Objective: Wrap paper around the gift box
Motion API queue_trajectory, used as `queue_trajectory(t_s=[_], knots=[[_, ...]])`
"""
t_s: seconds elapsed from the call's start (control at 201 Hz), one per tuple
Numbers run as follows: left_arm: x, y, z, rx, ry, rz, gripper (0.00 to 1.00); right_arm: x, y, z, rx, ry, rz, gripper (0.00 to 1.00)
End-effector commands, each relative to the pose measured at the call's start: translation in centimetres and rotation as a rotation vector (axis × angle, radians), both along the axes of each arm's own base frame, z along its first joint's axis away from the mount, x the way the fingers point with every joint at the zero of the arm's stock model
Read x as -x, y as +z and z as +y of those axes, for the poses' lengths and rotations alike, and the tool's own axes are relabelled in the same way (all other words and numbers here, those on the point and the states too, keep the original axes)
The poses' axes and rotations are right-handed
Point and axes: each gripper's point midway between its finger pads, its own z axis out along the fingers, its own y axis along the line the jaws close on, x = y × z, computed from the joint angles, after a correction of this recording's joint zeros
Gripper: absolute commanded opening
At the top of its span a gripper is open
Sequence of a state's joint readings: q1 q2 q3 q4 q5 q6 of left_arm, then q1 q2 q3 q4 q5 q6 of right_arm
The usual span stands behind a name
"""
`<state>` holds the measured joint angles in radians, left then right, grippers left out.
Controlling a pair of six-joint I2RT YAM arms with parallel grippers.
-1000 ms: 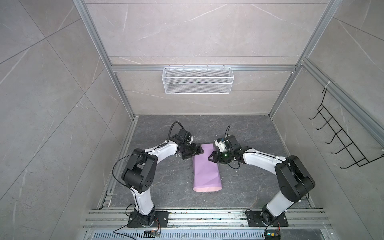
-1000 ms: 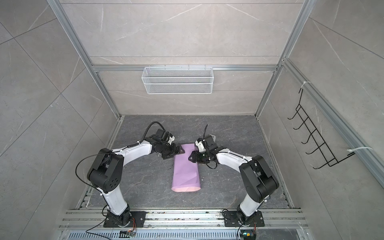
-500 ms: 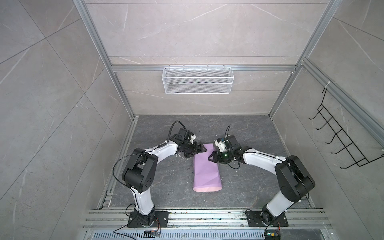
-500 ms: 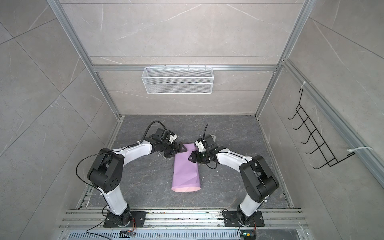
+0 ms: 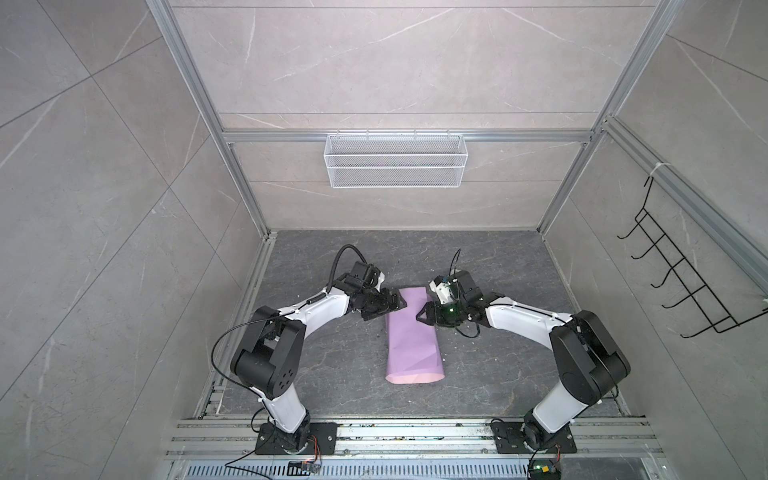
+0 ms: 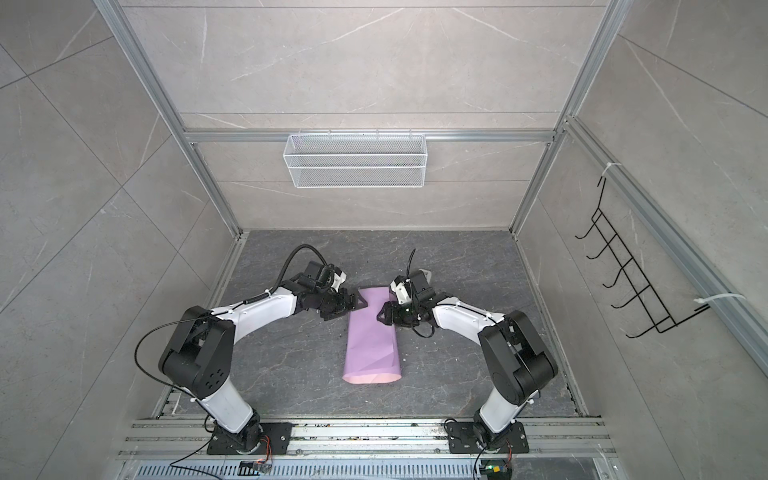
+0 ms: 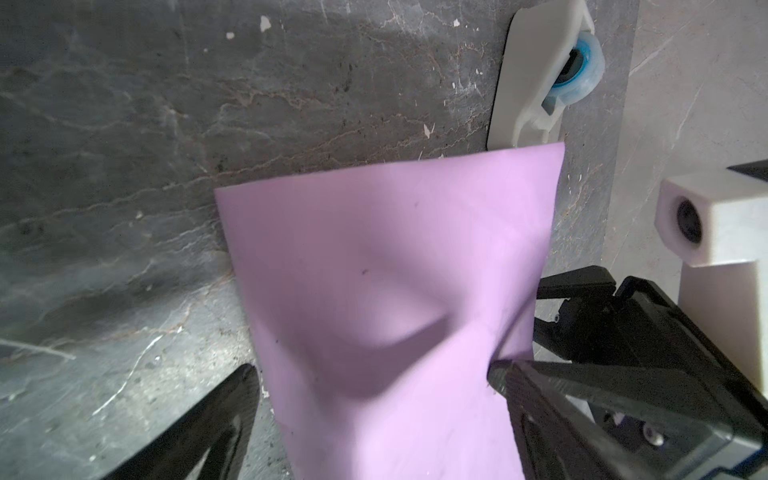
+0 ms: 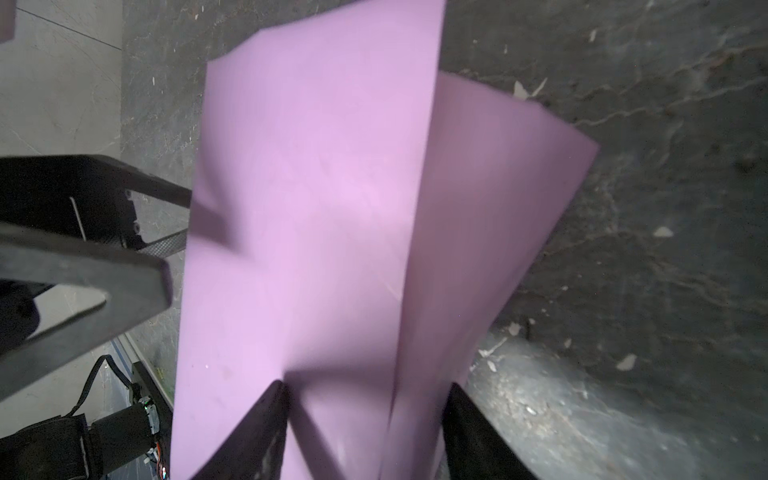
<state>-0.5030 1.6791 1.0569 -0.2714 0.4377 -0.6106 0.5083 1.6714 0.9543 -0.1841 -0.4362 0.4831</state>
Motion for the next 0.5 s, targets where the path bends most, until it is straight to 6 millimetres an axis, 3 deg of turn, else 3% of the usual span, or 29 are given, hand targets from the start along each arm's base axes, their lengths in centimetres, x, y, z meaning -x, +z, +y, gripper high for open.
queue_trajectory(t_s=[0.0, 0.249, 0.493], knots=[[1.3, 0.8, 0.6, 0.003, -0.012, 0.001, 0.94, 3.5, -4.8, -3.4, 0.171, -0.036, 0.174, 0.59], [4.0, -1.1, 0.7, -0.005, -0.079, 0.080, 0.92, 3.6, -4.7, -3.5, 0.173, -0.037, 0.171, 0.59], [4.9, -2.6, 1.1, -0.036, -0.104, 0.114, 0.91, 3.4, -4.6, -3.5, 0.172, -0.037, 0.166, 0.59]])
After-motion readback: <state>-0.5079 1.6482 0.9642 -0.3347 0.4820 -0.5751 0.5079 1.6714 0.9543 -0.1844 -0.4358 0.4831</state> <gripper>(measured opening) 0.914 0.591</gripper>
